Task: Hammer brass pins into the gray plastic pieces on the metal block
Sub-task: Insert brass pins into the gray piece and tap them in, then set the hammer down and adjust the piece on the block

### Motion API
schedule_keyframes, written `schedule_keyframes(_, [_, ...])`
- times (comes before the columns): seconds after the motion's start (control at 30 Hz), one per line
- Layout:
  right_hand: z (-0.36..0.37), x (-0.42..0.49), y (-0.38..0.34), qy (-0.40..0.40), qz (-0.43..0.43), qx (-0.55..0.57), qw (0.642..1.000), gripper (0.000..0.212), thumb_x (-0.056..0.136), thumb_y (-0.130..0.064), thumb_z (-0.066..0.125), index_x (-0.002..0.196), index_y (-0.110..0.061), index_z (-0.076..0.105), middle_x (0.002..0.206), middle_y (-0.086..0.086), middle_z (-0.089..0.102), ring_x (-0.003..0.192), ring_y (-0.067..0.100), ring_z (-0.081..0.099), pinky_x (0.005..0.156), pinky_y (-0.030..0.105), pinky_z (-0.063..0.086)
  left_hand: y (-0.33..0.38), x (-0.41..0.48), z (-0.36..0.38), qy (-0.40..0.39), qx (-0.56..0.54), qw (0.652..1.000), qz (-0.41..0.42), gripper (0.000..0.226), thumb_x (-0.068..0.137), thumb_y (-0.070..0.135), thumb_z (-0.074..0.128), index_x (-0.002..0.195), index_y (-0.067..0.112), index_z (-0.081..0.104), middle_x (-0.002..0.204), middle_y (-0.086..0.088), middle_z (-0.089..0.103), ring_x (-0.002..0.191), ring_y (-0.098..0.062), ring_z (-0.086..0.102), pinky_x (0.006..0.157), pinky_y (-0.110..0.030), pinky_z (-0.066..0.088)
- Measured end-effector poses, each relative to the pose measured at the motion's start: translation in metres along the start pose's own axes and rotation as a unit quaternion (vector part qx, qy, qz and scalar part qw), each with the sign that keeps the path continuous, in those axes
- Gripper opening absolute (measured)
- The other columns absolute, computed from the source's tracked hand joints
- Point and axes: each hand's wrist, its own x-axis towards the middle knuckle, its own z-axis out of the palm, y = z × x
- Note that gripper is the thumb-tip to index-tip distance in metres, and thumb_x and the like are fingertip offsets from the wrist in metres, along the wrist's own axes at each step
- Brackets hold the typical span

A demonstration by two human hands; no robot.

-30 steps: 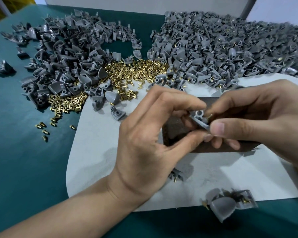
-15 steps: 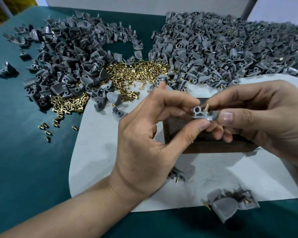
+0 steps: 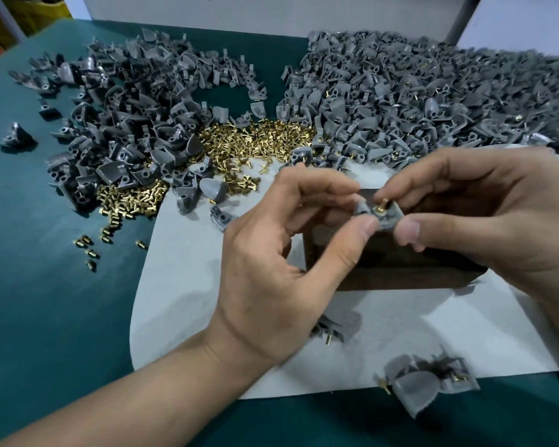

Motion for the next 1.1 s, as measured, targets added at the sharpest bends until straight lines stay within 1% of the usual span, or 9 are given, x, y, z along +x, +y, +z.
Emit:
schedule_keyframes(0.13, [0.003,-0.001,-0.004,-0.012,-0.006,-0.062,0.998,0.027,0.067,-0.017,0.081,0.092,-0.012,0.072,0.079,0.000,0.070,0.071,0.005,0.065,0.071,0.013,0.051,-0.006,-0.002,-0.001,-0.016,0.010,0.998,-0.054,0.010,0.086,0.015,0.064,0.095,0.011,0.063,0.097,0.003,0.067,0.094,-0.015,0.068,0.089,-0.036,0.054])
schedule_keyframes(0.23, [-0.004,-0.013,-0.004,0.031,0.018,-0.123,0.992,0.029,0.068,-0.030,0.075,0.095,-0.022,0.071,0.078,-0.001,0.069,0.068,0.011,0.065,0.069,0.020,0.054,-0.008,-0.001,-0.001,-0.019,0.058,0.997,-0.051,0.008,0.082,0.016,0.068,0.088,0.010,0.067,0.103,0.001,0.062,0.103,-0.013,0.061,0.091,-0.026,0.049])
schedule_keyframes(0.33, [-0.031,-0.034,0.000,0.179,0.072,-0.456,0.869,0.029,0.068,-0.050,0.068,0.083,-0.025,0.062,0.062,-0.008,0.061,0.056,0.011,0.059,0.052,0.029,0.046,-0.005,0.002,0.001,-0.034,0.078,0.990,-0.114,0.005,0.077,0.021,0.072,0.079,0.019,0.068,0.111,0.008,0.056,0.113,-0.004,0.051,0.094,-0.015,0.039])
schedule_keyframes(0.4, [-0.046,-0.044,0.000,0.186,0.234,-0.534,0.791,0.036,0.066,-0.055,0.071,0.074,-0.024,0.054,0.062,-0.008,0.060,0.057,0.011,0.055,0.050,0.027,0.039,-0.005,0.002,0.002,-0.052,0.078,0.983,-0.159,0.003,0.075,0.026,0.069,0.076,0.025,0.066,0.115,0.014,0.053,0.118,-0.001,0.046,0.098,-0.017,0.037])
schedule_keyframes(0.47, [-0.049,-0.051,0.005,0.140,0.351,-0.524,0.763,0.036,0.067,-0.055,0.073,0.074,-0.026,0.052,0.067,-0.002,0.061,0.063,0.014,0.054,0.054,0.029,0.039,-0.005,0.001,0.002,-0.067,0.074,0.978,-0.181,0.007,0.077,0.025,0.071,0.075,0.026,0.065,0.117,0.017,0.051,0.121,-0.004,0.044,0.103,-0.030,0.039])
schedule_keyframes(0.53, [-0.048,-0.053,0.008,0.141,0.370,-0.515,0.760,0.026,0.073,-0.044,0.073,0.072,-0.027,0.054,0.070,0.000,0.061,0.066,0.015,0.053,0.054,0.029,0.037,-0.003,0.002,0.003,-0.078,0.076,0.975,-0.194,0.011,0.078,0.019,0.073,0.075,0.025,0.064,0.117,0.020,0.050,0.121,-0.007,0.043,0.104,-0.040,0.039])
schedule_keyframes(0.73, [-0.045,-0.053,-0.003,0.185,0.417,-0.163,0.875,0.017,0.088,-0.003,0.057,0.095,0.012,0.056,0.057,0.016,0.052,0.036,0.020,0.042,0.035,0.022,0.038,0.000,0.003,0.003,-0.076,0.074,0.973,-0.204,0.010,0.077,0.020,0.071,0.074,0.026,0.064,0.115,0.023,0.051,0.120,-0.005,0.041,0.104,-0.042,0.038])
schedule_keyframes(0.93, [-0.041,-0.070,-0.029,0.252,0.257,-0.069,0.930,0.013,0.086,-0.017,0.063,0.079,-0.016,0.052,0.049,0.007,0.051,0.028,0.017,0.036,0.034,0.019,0.033,0.000,0.002,0.003,-0.076,0.054,0.972,-0.214,0.012,0.079,0.017,0.072,0.075,0.026,0.065,0.113,0.026,0.051,0.121,-0.006,0.042,0.102,-0.043,0.041])
schedule_keyframes(1.1, [-0.011,-0.077,-0.067,0.132,0.188,-0.114,0.967,0.011,0.090,-0.030,0.061,0.094,-0.022,0.055,0.049,0.016,0.054,0.021,0.013,0.033,0.041,0.022,0.041,-0.001,0.002,0.002,-0.083,0.069,0.973,-0.204,0.014,0.079,0.014,0.072,0.075,0.025,0.064,0.115,0.023,0.051,0.120,-0.005,0.043,0.104,-0.038,0.040])
